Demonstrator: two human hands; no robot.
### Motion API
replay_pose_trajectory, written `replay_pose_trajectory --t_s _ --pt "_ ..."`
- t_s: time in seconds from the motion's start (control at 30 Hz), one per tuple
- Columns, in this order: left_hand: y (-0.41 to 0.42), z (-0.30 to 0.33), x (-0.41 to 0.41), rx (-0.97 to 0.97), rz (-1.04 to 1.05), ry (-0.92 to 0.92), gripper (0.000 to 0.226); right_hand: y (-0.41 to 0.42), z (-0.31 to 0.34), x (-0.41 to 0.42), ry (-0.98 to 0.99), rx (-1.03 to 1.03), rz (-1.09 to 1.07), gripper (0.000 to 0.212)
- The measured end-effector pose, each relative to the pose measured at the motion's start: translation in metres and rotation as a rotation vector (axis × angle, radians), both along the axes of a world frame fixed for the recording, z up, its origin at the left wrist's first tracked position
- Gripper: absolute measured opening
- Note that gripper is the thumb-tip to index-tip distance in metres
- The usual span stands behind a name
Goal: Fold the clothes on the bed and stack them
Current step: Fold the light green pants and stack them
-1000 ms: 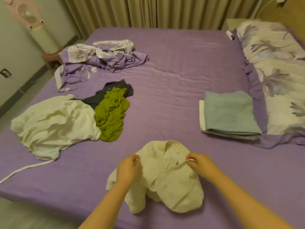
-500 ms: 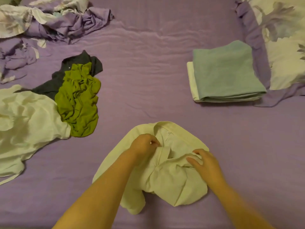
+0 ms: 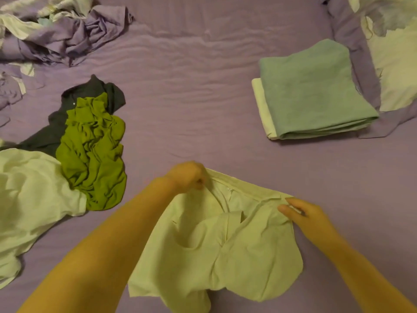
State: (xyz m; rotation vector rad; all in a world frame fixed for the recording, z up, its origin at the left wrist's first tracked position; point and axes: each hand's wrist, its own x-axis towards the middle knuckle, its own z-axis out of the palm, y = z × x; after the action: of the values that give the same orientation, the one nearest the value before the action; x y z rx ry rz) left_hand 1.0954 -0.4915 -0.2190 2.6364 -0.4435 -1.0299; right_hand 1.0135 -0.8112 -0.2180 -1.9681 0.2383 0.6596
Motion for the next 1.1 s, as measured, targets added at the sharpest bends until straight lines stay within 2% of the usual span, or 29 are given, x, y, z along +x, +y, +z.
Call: replay_pose_trajectory --t_s 0.03,0.1,0.23,0.27,0.33,0.4,0.43,0.5,0.57,0.67,0.77,0.87,0.9,1.0,1.1 --pt "0.012 0.006 0.008 -0.039 0.039 0.007 0.022 0.005 0.005 0.011 -0.021 0.027 -0.020 0.011" --pt "0.036 0.019 0.019 -0.157 0.201 0.053 0.019 0.014 0.012 0.033 -0.057 0.066 -0.040 0.009" --pt "0.091 0.027 0.031 -0.442 0.792 0.092 0.022 0.035 0.022 0.067 -0.126 0.113 -0.011 0.011" --pt "0.103 0.022 0.033 -0.457 0.920 0.046 0.026 0.039 0.022 0.073 -0.140 0.103 0.007 0.011" --pt "0.121 0.004 0.035 -0.276 1.043 -0.128 0.025 0.046 0.016 0.082 -0.166 0.077 0.056 0.011" --pt "0.126 -0.012 0.036 -0.024 0.962 -0.330 0.012 0.055 0.005 0.089 -0.180 0.028 0.110 0.016" --pt "0.121 -0.016 0.036 0.009 0.873 -0.417 0.016 0.061 0.001 0.092 -0.199 0.006 0.151 0.017" --pt "0.102 -0.020 0.040 -0.106 0.693 -0.482 0.020 0.077 -0.004 0.100 -0.233 -0.033 0.227 0.015" --pt "0.068 -0.014 0.043 -0.261 0.590 -0.360 0.020 0.091 -0.008 0.109 -0.272 -0.067 0.263 0.011" --pt "0.023 -0.010 0.037 -0.422 0.606 -0.091 0.024 0.106 -0.012 0.123 -0.265 -0.082 0.207 0.012" --pt "0.006 -0.025 0.007 -0.471 0.649 0.002 0.032 0.115 -0.019 0.134 -0.243 -0.191 0.246 0.018" --pt "0.005 -0.051 -0.037 -0.325 0.539 -0.073 0.045 0.111 -0.035 0.141 -0.360 -0.582 0.469 0.030" --pt "0.007 -0.058 -0.051 -0.262 0.508 -0.113 0.055 0.107 -0.041 0.141 -0.404 -0.644 0.504 0.032" --pt "0.009 -0.073 -0.077 -0.189 0.466 -0.170 0.077 0.097 -0.052 0.134 -0.440 -0.635 0.481 0.037" --pt "0.002 -0.070 -0.081 -0.254 0.593 -0.105 0.080 0.108 -0.046 0.127 -0.425 -0.586 0.341 0.034"
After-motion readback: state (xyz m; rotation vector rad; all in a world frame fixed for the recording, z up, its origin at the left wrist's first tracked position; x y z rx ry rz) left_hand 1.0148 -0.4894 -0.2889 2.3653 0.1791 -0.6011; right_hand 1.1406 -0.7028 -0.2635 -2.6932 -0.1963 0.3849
